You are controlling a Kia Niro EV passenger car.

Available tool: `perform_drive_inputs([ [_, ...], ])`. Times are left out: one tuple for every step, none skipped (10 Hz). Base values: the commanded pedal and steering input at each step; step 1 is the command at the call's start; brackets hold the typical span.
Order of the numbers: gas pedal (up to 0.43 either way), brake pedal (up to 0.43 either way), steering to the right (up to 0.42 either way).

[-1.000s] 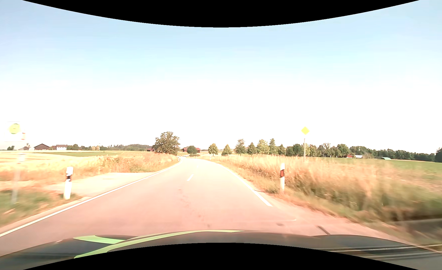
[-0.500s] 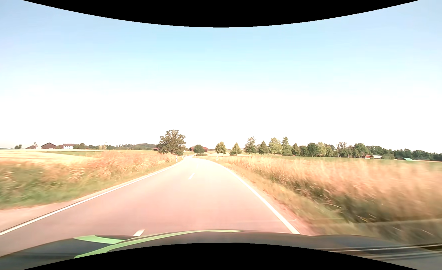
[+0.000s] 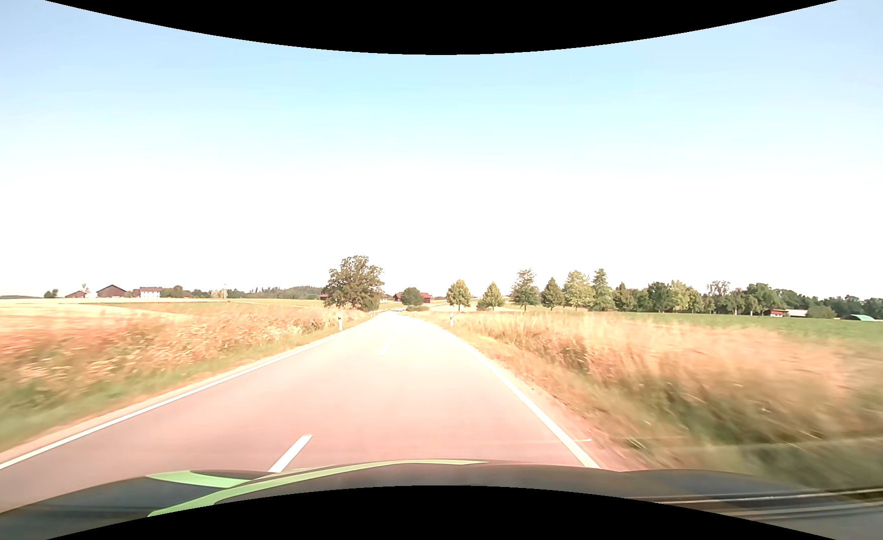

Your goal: Follow the waypoints while adhering to traffic rules and regulations

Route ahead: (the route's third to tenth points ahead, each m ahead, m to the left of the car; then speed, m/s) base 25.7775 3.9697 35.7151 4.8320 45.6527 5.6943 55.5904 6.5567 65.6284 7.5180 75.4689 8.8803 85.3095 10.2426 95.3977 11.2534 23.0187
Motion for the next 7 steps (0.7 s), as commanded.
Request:
perform_drive_inputs([
  [0.118, 0.000, -0.022],
  [0.118, 0.000, -0.021],
  [0.118, 0.000, -0.021],
  [0.130, 0.000, -0.021],
  [0.130, 0.000, -0.021],
  [0.130, 0.000, -0.020],
  [0.130, 0.000, -0.020],
])
